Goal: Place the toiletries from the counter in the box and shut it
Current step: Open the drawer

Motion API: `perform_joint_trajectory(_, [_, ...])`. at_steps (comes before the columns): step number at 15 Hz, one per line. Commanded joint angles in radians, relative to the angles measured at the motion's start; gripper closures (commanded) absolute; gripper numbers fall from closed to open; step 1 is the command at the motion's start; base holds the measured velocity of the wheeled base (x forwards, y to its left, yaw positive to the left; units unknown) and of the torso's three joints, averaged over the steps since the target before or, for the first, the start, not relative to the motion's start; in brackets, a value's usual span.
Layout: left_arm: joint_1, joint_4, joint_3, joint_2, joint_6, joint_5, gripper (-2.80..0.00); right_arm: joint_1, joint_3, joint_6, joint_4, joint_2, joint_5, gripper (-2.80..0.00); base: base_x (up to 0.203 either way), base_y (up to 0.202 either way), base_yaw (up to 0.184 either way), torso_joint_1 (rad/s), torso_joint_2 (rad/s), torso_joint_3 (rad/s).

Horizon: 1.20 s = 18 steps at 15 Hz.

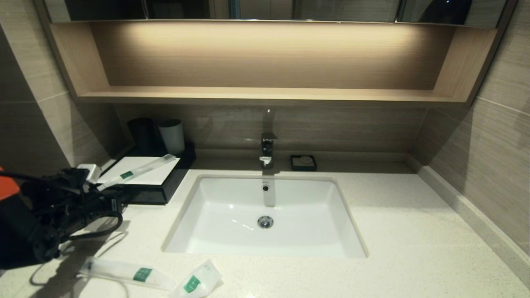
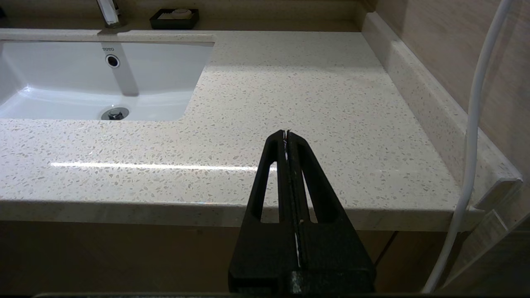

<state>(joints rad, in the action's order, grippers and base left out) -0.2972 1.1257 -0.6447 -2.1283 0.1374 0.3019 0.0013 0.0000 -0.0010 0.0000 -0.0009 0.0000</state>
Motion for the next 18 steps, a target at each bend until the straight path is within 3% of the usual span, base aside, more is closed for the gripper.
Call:
perform_joint_trajectory(1, [0.0, 0.006, -0.003, -0.004, 0.001, 0.003, 0.0, 0.0, 0.002, -0.001, 0.0, 0.001, 0.0, 0.0, 0.0, 0.0, 0.0, 0.0, 0.0, 0.0])
perform_joint_trajectory(18, [0.012, 0.052, 0.002, -0.015, -0.001, 0.003, 0.0, 0.0, 0.002, -0.001, 0.0, 0.001, 0.0, 0.0, 0.0, 0.0, 0.0, 0.0, 0.0, 0.0])
